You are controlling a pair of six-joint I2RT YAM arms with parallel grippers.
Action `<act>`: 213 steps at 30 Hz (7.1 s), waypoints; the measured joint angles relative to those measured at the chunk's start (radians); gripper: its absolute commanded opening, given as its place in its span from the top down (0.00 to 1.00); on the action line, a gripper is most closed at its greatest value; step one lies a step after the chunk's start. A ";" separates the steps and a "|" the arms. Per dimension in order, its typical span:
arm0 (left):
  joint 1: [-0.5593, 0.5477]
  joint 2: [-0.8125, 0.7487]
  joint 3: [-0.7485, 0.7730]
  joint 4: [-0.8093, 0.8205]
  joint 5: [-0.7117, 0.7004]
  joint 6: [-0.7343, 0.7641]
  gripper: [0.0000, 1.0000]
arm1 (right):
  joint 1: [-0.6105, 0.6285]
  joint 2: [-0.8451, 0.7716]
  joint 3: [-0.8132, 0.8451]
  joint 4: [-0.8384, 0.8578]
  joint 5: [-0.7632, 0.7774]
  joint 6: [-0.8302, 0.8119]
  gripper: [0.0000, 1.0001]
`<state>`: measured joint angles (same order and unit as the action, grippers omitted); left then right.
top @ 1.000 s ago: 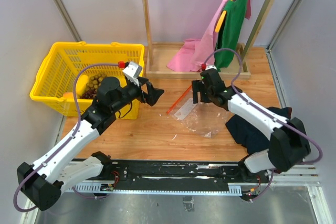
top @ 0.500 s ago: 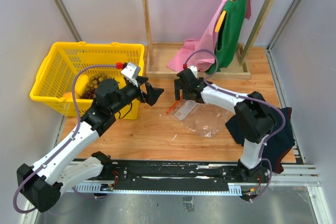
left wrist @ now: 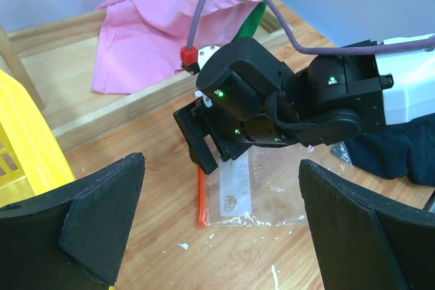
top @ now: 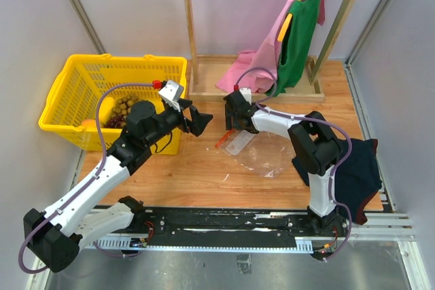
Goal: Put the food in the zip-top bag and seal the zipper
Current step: Pick up the zipper food storage bag at the center of the board, then open the zipper of the food storage bag.
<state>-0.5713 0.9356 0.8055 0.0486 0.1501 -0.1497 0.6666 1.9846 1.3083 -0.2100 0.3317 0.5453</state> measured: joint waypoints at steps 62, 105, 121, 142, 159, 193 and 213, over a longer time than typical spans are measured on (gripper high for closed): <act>-0.145 0.271 0.281 -0.232 -0.121 -0.498 0.02 | 0.023 -0.885 -0.450 0.185 -0.255 -0.180 0.99; -0.254 0.515 0.277 -0.098 -0.295 -0.719 0.60 | 0.047 -0.960 -0.517 0.237 -0.277 -0.211 0.99; -0.288 0.543 0.277 -0.145 -0.358 -0.702 1.00 | 0.061 -0.921 -0.484 0.163 -0.248 -0.241 0.85; -0.310 0.476 0.291 -0.231 -0.470 -0.640 1.00 | 0.075 -0.851 -0.367 -0.014 -0.061 -0.298 0.99; -0.315 0.441 0.334 -0.373 -0.571 -0.560 0.99 | 0.075 -0.976 -0.306 -0.046 0.115 -0.432 0.99; -0.315 0.483 0.313 -0.300 -0.452 -0.566 0.99 | 0.275 -1.011 -0.400 0.206 0.425 -0.721 0.99; -0.315 0.425 0.254 -0.182 -0.409 -0.583 0.43 | 0.281 -0.922 -0.427 0.203 0.341 -0.639 0.99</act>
<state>-0.8864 1.3609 1.0595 -0.1337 -0.2592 -0.7330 0.9478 1.0626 0.8810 -0.0071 0.6727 -0.0937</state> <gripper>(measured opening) 0.493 0.012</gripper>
